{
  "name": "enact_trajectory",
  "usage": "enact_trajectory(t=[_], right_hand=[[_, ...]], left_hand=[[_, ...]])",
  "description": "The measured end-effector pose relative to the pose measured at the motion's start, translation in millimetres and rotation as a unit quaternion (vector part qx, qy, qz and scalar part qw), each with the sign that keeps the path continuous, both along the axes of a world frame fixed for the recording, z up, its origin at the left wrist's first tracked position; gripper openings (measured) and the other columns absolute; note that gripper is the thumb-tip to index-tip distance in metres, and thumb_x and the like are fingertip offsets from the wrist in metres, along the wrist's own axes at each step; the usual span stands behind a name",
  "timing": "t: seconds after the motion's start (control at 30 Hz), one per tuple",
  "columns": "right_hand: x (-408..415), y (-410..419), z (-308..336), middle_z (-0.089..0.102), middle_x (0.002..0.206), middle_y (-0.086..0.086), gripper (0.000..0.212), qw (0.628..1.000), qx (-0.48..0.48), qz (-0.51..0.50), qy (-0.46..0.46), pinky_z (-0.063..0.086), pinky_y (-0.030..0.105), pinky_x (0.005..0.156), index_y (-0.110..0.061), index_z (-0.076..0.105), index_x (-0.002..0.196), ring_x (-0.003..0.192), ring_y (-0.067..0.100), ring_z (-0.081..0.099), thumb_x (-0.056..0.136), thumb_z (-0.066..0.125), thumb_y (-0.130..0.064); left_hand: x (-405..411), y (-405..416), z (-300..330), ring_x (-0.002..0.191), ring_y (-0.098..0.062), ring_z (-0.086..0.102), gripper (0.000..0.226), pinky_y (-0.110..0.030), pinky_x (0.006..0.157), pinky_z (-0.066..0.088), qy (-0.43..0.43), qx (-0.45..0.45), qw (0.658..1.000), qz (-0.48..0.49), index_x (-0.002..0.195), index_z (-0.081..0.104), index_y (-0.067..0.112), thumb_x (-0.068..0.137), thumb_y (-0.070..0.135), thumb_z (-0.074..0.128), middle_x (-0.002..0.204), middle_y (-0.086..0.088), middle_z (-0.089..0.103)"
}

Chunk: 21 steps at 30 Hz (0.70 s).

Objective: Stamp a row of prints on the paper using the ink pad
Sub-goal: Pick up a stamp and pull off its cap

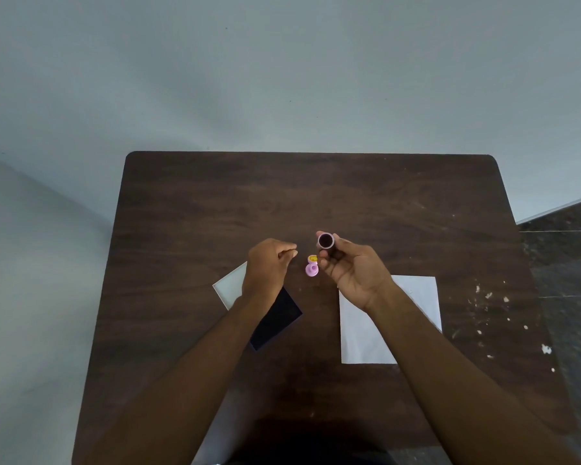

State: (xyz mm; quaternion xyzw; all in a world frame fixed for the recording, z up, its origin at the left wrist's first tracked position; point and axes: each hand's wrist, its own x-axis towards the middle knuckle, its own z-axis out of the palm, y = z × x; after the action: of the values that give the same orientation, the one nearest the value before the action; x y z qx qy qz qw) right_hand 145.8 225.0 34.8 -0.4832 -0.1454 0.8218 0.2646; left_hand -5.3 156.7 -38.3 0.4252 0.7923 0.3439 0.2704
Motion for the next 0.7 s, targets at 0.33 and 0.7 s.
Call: enact_trajectory(t=[0.33, 0.7], right_hand=[[18, 3, -5, 0.067, 0.099, 0.017, 0.024, 0.999, -0.004, -0.032, -0.023, 0.058, 0.031, 0.073, 0.001, 0.067, 0.112, 0.083, 0.023, 0.061, 0.095, 0.055, -0.012], [19, 5, -8, 0.075, 0.085, 0.014, 0.025, 0.999, 0.005, -0.032, -0.007, 0.059, 0.03, 0.065, -0.003, 0.075, 0.096, 0.069, 0.019, 0.07, 0.097, 0.052, -0.014]], left_hand=[[-11, 34, -15, 0.101, -0.027, 0.061, 0.036, -0.04, 0.096, 0.05, 0.08, -0.103, 0.947, -0.294, 0.113, 0.066, 0.003, 0.083, 0.023, 0.07, 0.118, -0.023, 0.062], [-1, 59, -2, 0.1, -0.019, 0.055, 0.026, -0.031, 0.087, 0.048, 0.157, -0.089, 0.89, -0.419, 0.108, 0.062, 0.013, 0.086, 0.028, 0.065, 0.111, -0.005, 0.056]])
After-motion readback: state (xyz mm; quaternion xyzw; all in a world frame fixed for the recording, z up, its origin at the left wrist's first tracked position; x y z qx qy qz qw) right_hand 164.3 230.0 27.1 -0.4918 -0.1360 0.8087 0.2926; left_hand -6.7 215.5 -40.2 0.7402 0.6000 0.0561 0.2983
